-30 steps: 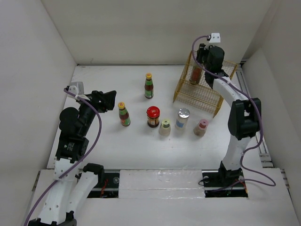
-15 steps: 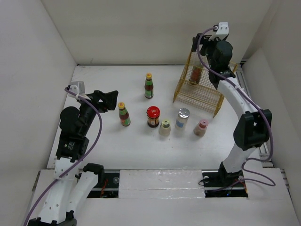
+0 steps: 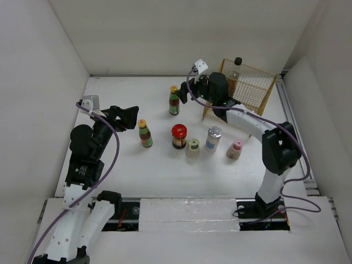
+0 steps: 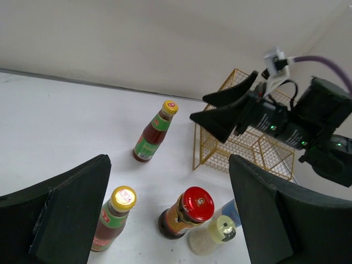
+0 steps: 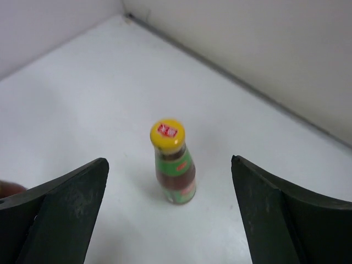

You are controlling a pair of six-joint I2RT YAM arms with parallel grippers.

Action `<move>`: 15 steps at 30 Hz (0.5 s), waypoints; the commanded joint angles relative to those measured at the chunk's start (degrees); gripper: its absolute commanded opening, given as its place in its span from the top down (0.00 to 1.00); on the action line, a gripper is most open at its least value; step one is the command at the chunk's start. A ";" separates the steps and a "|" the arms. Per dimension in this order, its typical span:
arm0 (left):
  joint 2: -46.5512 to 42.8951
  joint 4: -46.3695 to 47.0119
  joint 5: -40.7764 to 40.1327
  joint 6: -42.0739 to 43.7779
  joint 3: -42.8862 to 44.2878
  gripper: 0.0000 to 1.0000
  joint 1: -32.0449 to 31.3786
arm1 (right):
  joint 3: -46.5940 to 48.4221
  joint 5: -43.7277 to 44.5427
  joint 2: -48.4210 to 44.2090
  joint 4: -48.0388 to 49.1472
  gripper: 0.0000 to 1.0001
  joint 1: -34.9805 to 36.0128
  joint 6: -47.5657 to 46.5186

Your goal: Organize the condiment bottles

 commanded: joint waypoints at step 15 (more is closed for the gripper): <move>0.22 2.69 1.45 -0.13 -0.46 0.15 -0.07 | 15.82 -6.07 16.45 -3.36 0.17 1.44 -1.67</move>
